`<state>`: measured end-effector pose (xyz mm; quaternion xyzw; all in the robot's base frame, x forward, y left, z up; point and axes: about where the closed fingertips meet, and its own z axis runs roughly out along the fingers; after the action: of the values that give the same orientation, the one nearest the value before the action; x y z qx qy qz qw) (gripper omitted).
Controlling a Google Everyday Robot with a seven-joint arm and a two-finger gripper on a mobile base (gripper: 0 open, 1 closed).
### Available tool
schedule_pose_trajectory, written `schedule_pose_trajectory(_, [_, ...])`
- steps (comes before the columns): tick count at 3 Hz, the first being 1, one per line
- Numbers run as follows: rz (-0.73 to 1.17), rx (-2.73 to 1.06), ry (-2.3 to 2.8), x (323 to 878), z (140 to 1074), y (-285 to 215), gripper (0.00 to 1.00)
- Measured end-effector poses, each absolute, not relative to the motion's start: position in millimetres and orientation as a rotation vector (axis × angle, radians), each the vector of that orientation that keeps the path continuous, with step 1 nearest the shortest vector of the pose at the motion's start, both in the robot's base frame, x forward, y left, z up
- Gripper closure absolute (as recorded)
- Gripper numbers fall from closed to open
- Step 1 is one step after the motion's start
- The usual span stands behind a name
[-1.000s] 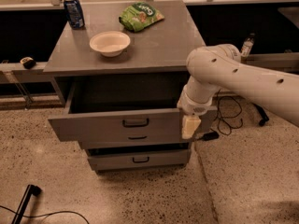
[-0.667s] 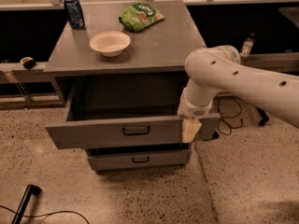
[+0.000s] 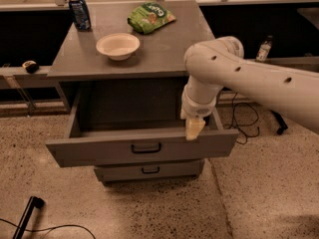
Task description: Open top drawer
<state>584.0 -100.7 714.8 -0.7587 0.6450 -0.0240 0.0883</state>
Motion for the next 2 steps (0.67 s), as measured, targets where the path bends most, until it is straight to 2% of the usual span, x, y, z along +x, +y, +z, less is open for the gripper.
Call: schedule_pose_trajectory(2, [-0.134,-2.209,1.929,630,721,-98,0.93])
